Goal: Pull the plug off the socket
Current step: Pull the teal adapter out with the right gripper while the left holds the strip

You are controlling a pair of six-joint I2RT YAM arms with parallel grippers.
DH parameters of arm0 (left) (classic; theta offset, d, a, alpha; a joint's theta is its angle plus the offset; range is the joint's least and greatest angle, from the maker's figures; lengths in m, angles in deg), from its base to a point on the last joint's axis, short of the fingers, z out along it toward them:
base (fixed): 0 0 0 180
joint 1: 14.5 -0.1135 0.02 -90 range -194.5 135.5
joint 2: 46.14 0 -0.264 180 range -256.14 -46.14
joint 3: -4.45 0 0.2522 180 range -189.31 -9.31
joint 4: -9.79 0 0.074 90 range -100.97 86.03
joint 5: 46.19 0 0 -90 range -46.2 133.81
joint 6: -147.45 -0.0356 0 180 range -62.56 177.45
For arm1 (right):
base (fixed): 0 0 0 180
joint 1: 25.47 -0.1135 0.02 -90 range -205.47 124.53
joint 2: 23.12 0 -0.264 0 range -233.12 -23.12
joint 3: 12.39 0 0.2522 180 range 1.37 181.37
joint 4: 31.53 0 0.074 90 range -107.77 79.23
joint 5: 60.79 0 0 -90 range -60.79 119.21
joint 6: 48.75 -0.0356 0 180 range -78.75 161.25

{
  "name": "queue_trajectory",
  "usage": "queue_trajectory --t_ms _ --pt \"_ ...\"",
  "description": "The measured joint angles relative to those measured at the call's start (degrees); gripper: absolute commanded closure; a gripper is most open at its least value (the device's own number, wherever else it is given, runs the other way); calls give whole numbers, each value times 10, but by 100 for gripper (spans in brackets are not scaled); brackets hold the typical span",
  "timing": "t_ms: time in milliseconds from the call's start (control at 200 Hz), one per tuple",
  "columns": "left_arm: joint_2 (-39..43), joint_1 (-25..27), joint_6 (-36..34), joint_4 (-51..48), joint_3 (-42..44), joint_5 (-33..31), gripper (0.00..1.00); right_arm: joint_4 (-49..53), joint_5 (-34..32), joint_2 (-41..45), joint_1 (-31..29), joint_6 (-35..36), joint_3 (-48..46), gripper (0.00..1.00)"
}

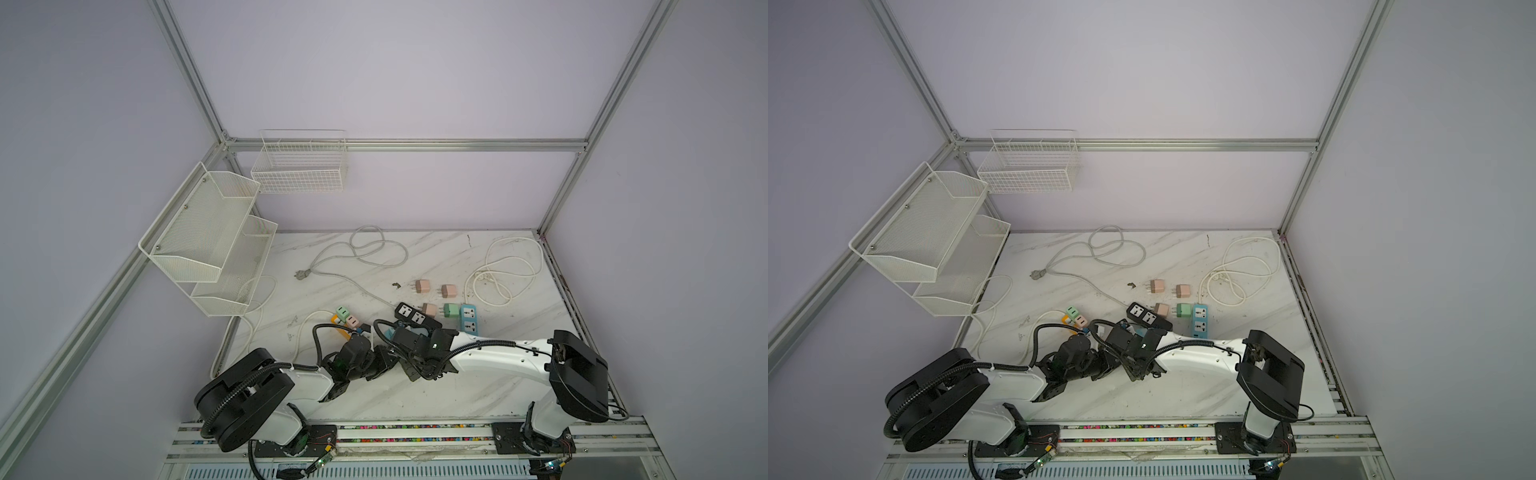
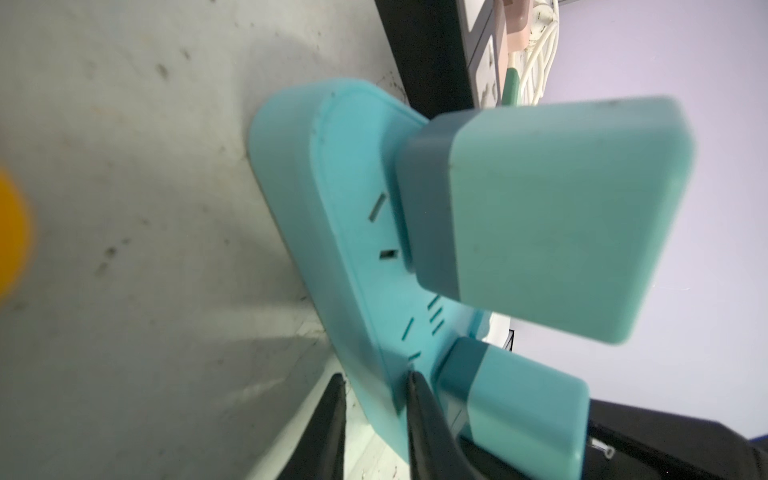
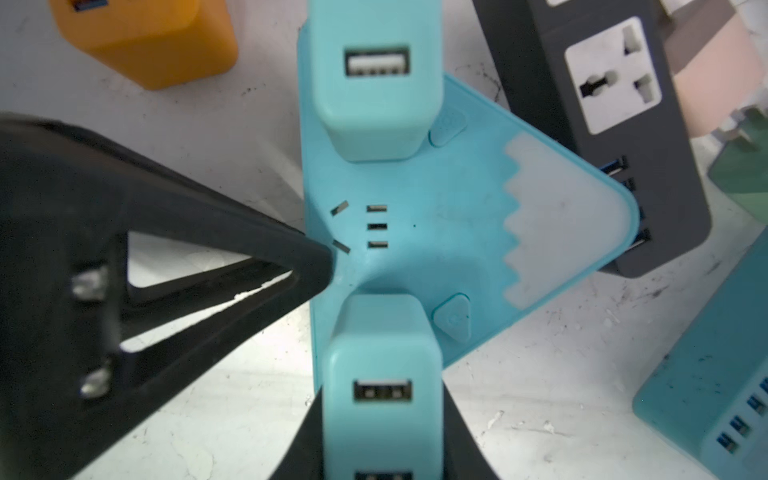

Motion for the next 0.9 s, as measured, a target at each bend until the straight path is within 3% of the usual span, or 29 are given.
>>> queue_trajectory --t_ms 255,900 --pt "3 0 0 -8 0 1 76 18 -48 -25 -39 -12 20 84" --pt "63 3 -2 -82 -2 5 73 -38 -3 7 -26 -7 -17 86"
